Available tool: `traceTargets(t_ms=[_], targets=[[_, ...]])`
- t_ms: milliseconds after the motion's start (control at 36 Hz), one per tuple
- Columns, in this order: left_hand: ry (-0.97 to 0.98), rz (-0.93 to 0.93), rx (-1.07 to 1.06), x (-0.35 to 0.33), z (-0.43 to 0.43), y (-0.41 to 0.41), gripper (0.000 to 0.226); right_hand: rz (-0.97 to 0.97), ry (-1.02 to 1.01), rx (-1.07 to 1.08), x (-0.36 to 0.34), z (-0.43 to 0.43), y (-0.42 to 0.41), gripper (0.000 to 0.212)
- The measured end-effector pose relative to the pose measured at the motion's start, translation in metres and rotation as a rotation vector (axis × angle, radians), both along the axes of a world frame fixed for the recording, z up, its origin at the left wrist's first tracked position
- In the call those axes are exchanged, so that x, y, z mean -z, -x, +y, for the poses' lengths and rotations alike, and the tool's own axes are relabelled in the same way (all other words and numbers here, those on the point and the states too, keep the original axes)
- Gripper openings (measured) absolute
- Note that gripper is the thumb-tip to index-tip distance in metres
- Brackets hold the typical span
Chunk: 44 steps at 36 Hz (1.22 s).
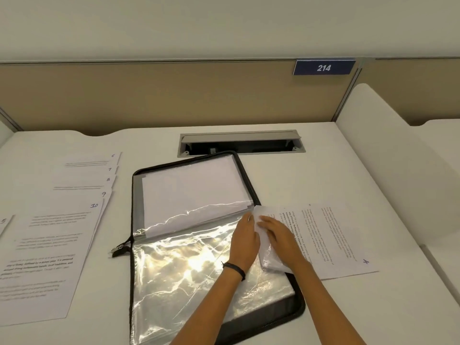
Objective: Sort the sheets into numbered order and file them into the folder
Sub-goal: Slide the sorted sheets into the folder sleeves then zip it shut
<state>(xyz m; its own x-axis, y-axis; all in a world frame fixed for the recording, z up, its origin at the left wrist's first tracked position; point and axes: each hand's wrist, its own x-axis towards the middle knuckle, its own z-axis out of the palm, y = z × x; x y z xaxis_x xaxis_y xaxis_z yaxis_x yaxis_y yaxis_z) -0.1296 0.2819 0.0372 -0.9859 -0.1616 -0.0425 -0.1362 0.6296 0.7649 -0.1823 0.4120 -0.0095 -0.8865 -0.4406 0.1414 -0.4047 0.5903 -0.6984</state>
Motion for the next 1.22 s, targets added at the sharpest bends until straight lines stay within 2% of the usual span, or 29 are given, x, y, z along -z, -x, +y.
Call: traceTargets(t_ms=[56, 250, 389, 528, 639, 833, 972, 1056, 1222], targets=[[0.003, -0.007, 0.005, -0.001, 0.0, 0.0, 0.054, 0.018, -0.012, -0.004, -0.003, -0.003, 0.01, 0.029], [0.024, -0.037, 0.038, -0.006, -0.004, 0.004, 0.056, -0.117, -0.079, -0.114, -0.01, -0.01, 0.037, 0.042], [0.034, -0.055, 0.07, -0.012, -0.007, 0.01, 0.055, -0.16, -0.072, -0.133, -0.012, -0.011, 0.046, 0.034], [0.047, -0.067, 0.076, -0.013, -0.008, 0.011, 0.049, -0.139, 0.033, -0.154, -0.012, -0.011, 0.042, 0.028], [0.051, -0.047, 0.09, -0.017, -0.006, 0.011, 0.047, -0.15, 0.099, -0.132, -0.015, -0.013, 0.032, 0.028], [0.039, -0.021, 0.115, -0.017, -0.006, 0.008, 0.047, -0.12, 0.093, -0.051, -0.023, -0.017, 0.021, 0.017], [0.007, -0.034, 0.102, -0.014, -0.009, 0.01, 0.036, -0.305, -0.018, -0.061, -0.031, -0.016, 0.019, 0.021], [-0.072, -0.041, 0.041, -0.012, -0.012, 0.012, 0.031, -0.415, -0.04, -0.046, -0.038, -0.014, 0.017, 0.033], [-0.239, -0.089, 0.061, -0.018, -0.012, 0.014, 0.035, -0.78, 0.131, 0.077, -0.048, -0.003, 0.011, 0.02]])
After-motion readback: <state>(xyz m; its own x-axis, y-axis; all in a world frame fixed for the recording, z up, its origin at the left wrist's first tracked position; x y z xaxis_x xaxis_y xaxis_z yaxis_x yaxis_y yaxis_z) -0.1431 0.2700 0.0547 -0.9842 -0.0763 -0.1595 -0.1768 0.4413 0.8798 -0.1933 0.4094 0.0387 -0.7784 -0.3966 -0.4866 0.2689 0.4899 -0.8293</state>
